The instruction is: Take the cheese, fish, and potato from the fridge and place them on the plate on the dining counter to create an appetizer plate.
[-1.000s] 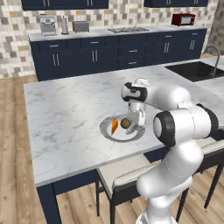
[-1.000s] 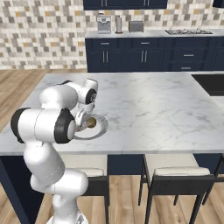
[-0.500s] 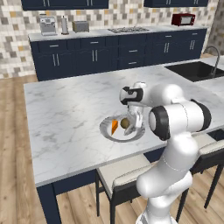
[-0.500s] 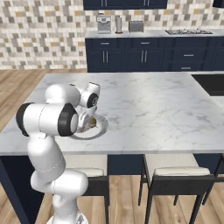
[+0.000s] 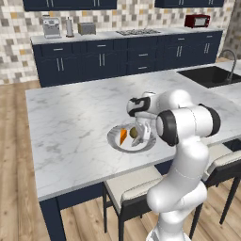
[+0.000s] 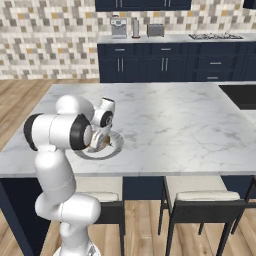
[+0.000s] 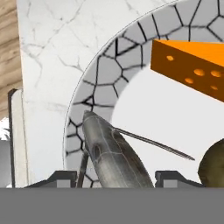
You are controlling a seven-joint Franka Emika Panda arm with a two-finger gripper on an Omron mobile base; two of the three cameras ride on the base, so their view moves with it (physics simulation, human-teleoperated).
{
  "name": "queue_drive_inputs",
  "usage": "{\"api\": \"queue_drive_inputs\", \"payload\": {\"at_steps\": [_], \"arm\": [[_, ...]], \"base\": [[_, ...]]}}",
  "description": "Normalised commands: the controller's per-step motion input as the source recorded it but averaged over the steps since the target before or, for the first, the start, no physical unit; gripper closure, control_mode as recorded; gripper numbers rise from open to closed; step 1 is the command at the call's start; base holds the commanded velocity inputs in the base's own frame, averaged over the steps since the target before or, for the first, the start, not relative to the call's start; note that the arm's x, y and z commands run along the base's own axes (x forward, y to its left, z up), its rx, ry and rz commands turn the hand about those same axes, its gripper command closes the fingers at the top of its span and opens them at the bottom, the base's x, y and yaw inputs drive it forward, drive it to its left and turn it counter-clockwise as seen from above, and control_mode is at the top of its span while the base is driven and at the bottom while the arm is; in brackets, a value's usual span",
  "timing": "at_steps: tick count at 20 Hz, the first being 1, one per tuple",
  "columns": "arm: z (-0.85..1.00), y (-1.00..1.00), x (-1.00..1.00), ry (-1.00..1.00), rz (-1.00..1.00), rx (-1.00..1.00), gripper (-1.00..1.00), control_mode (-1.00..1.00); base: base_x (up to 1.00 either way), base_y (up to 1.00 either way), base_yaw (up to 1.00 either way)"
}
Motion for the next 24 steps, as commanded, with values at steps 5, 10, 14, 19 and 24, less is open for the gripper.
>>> {"api": "queue_drive_inputs", "payload": {"at_steps": [5,10,14,19,24], "arm": [[-0.23,0.0,0.32,0.0,0.0,0.0,1.0,-1.0],[-0.3,0.03,0.29,0.0,0.0,0.0,1.0,-1.0],[-0.42,0.25,-0.13,0.0,0.0,-0.03,-1.0,-1.0],[0.03,0.02,-0.59,-0.06,-0.02,0.0,-1.0,-1.0],[0.47,-0.12,-0.28,-0.05,-0.06,0.0,-1.0,-1.0]], "base": [[0.0,0.0,0.0],[0.0,0.0,0.0],[0.0,0.0,0.0],[0.0,0.0,0.0],[0.0,0.0,0.0]]}}
